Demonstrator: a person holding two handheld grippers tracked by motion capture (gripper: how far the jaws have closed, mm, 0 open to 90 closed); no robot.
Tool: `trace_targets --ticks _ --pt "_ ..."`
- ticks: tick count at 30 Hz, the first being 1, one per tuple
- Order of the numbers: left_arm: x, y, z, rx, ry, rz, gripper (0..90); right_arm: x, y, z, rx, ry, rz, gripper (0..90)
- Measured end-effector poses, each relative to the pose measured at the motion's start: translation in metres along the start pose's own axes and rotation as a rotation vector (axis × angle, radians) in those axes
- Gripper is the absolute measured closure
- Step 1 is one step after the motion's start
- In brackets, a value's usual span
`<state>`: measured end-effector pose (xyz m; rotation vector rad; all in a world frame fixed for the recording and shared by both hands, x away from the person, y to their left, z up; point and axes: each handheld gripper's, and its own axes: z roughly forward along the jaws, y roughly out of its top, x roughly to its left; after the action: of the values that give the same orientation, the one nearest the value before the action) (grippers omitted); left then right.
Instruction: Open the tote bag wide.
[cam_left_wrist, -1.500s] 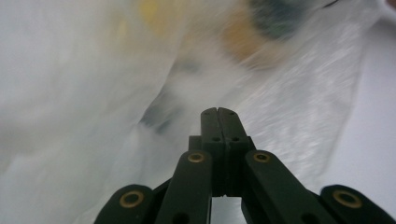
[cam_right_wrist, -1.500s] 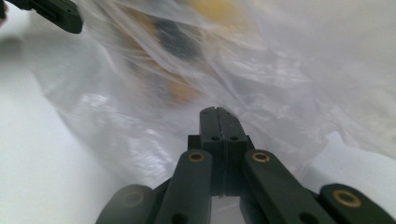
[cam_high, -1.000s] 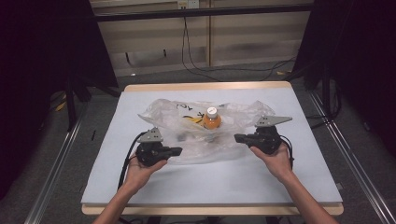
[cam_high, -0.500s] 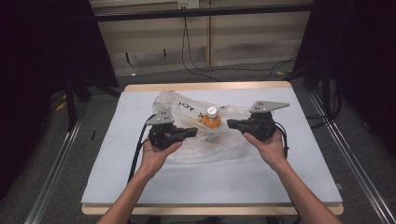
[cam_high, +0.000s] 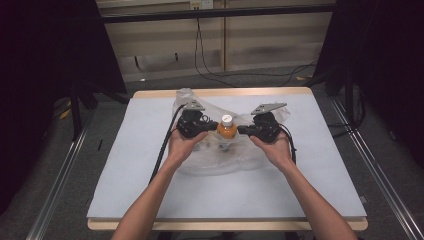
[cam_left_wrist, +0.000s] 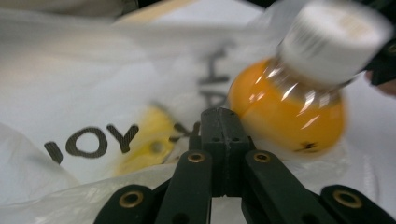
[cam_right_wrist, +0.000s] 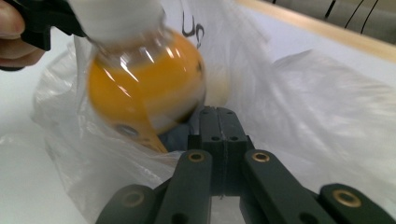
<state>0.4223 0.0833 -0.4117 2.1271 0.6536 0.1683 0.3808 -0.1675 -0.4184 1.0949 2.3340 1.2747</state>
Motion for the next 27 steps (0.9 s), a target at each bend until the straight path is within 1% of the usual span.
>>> trace_targets --ticks 1,3,4,5,6,7,8,9,11,13,14,15,16,18,19,20,21,22,23,24,25,26,27 --pt "0.001 -0.002 0.004 0.035 -0.003 0.007 90.0 -0.001 -0.002 0.002 0.011 0.003 0.002 90.0" --pt "0.002 -0.009 0.012 0.067 -0.005 0.014 90.0 -0.002 -0.005 0.007 0.041 0.003 -0.005 90.0" --pt "0.002 -0.012 0.016 0.066 -0.015 0.001 90.0 -0.003 -0.008 0.01 0.053 0.006 -0.012 90.0" --pt "0.001 -0.016 0.019 0.093 -0.001 0.011 90.0 -0.003 -0.01 0.011 0.061 0.007 -0.002 90.0" --pt "0.001 -0.018 0.021 0.108 0.004 0.025 90.0 -0.004 -0.013 0.014 0.075 0.008 -0.006 90.0" --pt "0.001 -0.021 0.023 0.127 -0.005 0.032 90.0 -0.005 -0.015 0.016 0.084 0.007 -0.006 90.0" --pt "0.001 -0.023 0.025 0.132 -0.004 0.034 90.0 -0.005 -0.018 0.018 0.096 0.009 0.0 90.0" --pt "0.002 -0.025 0.026 0.161 -0.006 0.055 90.0 -0.005 -0.021 0.02 0.111 0.01 -0.005 90.0" --pt "0.003 -0.03 0.028 0.16 -0.003 0.042 90.0 -0.005 -0.028 0.025 0.14 0.01 -0.005 90.0" --pt "0.003 -0.033 0.03 0.206 0.013 0.063 90.0 -0.006 -0.033 0.029 0.166 0.009 -0.007 90.0" --pt "0.005 -0.035 0.031 0.247 0.021 0.082 90.0 -0.006 -0.035 0.03 0.18 0.011 -0.01 90.0" --pt "0.005 -0.036 0.031 0.251 0.029 0.077 90.0 -0.007 -0.039 0.032 0.198 0.013 -0.021 90.0" --pt "0.007 -0.038 0.03 0.258 0.03 0.085 90.0 -0.008 -0.04 0.033 0.212 0.01 -0.026 90.0" --pt "0.01 -0.045 0.03 0.272 0.049 0.062 90.0 -0.01 -0.045 0.033 0.235 -0.002 -0.03 90.0" --pt "0.012 -0.048 0.029 0.281 0.044 0.06 90.0 -0.011 -0.047 0.033 0.247 -0.009 -0.029 90.0" --pt "0.013 -0.052 0.028 0.272 0.03 0.053 90.0 -0.014 -0.048 0.032 0.242 -0.004 -0.015 90.0" --pt "0.012 -0.054 0.028 0.249 0.012 0.034 90.0 -0.015 -0.047 0.031 0.237 -0.002 -0.001 90.0" --pt "0.008 -0.055 0.028 0.244 0.012 0.04 90.0 -0.014 -0.046 0.031 0.243 -0.001 0.006 90.0" --pt "0.005 -0.056 0.027 0.251 0.006 0.053 90.0 -0.014 -0.044 0.032 0.242 0.003 -0.01 90.0" --pt "0.0 -0.055 0.027 0.267 0.004 0.073 90.0 -0.012 -0.041 0.033 0.255 0.005 -0.014 90.0" --pt "-0.004 -0.054 0.026 0.287 0.003 0.114 90.0 -0.011 -0.039 0.034 0.269 0.004 -0.025 90.0" --pt "-0.009 -0.054 0.025 0.294 0.016 0.126 90.0 -0.011 -0.038 0.036 0.284 0.007 -0.03 90.0" --pt "-0.012 -0.054 0.025 0.305 0.025 0.153 90.0 -0.012 -0.038 0.037 0.297 -0.004 -0.035 90.0"
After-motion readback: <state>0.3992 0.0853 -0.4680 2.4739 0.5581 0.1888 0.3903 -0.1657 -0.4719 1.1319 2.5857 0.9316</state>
